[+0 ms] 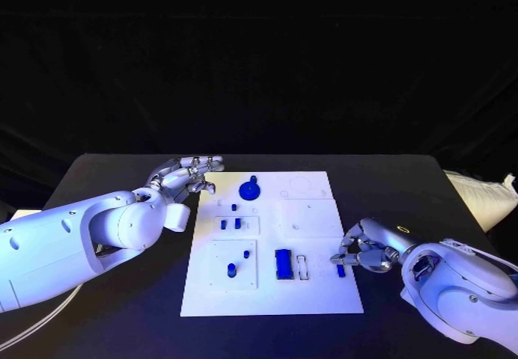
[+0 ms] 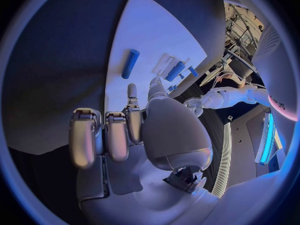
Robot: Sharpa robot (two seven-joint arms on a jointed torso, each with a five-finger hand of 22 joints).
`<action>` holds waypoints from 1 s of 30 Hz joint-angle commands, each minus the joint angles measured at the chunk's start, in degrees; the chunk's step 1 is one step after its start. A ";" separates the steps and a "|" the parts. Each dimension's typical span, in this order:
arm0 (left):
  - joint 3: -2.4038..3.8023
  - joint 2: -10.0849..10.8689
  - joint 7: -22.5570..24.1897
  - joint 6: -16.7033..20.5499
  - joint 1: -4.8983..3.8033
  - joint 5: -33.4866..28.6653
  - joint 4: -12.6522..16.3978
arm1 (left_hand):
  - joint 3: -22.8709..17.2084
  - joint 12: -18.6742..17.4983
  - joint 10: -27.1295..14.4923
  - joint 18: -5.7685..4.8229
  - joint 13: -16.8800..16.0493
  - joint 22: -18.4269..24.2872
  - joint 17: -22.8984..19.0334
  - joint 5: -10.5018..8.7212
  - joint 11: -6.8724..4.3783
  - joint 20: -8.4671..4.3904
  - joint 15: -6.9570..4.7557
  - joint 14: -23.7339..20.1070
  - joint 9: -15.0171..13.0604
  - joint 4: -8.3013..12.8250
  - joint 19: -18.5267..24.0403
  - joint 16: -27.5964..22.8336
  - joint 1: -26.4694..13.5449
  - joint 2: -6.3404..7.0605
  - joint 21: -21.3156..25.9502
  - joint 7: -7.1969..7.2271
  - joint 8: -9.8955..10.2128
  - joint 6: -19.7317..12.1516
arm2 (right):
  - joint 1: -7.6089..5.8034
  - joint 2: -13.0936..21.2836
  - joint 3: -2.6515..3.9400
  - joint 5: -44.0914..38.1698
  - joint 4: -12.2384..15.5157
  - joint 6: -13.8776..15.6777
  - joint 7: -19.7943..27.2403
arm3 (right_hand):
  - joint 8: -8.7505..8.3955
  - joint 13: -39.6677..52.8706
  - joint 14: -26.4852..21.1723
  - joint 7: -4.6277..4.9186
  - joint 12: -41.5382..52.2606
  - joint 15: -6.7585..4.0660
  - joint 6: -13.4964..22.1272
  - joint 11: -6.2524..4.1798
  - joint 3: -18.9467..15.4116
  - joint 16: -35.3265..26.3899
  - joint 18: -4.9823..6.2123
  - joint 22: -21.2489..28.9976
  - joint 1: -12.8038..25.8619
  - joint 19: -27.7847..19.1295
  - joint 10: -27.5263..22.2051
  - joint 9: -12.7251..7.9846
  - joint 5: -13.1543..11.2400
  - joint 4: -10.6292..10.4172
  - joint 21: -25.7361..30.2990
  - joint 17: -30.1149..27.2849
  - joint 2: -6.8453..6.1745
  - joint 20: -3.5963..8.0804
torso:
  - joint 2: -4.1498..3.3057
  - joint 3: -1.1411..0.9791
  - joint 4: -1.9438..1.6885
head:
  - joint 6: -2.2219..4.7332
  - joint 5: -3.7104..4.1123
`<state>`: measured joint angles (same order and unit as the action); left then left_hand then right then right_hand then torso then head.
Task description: Assemble the parts on the task board
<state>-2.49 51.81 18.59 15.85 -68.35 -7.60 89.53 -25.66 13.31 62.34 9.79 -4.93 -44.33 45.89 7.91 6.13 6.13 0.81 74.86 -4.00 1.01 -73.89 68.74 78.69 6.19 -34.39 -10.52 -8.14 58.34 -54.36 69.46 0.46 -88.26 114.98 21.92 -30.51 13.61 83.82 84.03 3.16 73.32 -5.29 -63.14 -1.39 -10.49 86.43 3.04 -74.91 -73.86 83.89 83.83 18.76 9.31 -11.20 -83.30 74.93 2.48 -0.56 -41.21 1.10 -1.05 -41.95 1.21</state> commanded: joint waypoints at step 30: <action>-0.07 -0.04 0.36 -1.02 0.07 0.22 0.11 | 0.22 0.23 -0.34 0.57 0.09 0.07 -0.06 0.14 0.05 0.27 0.20 -0.12 0.01 0.16 0.25 0.05 -0.22 0.13 0.18 0.03 -0.31 -0.23 | 2.36 -2.33 -0.42 -9.85 -2.28 -5.88 -2.27 | -0.52 -3.13 4.46 -0.08 -0.41 0.25 -1.77 0.06 0.28 -0.39 -0.78 -6.15 -0.87 2.37 1.95 -0.14 0.35 0.32 0.19 7.04 0.85 -0.52 | -0.07 0.02 -0.29 | -0.14 0.80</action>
<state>-2.58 51.81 18.61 15.82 -68.27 -7.60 89.56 -25.66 13.31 62.34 9.79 -4.93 -44.34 45.89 7.91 6.13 6.13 0.81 74.87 -4.00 1.01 -73.89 68.74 78.69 6.19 -34.39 -10.52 -8.14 58.34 -52.27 67.23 0.21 -97.24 112.69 17.93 -32.42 13.45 85.48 84.12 3.09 72.73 -5.20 -64.65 -1.16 -10.34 86.09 3.03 -74.94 -74.39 84.00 83.58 18.61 9.52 -11.05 -83.21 74.91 3.02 -0.85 -41.31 1.10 -1.32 -42.04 2.02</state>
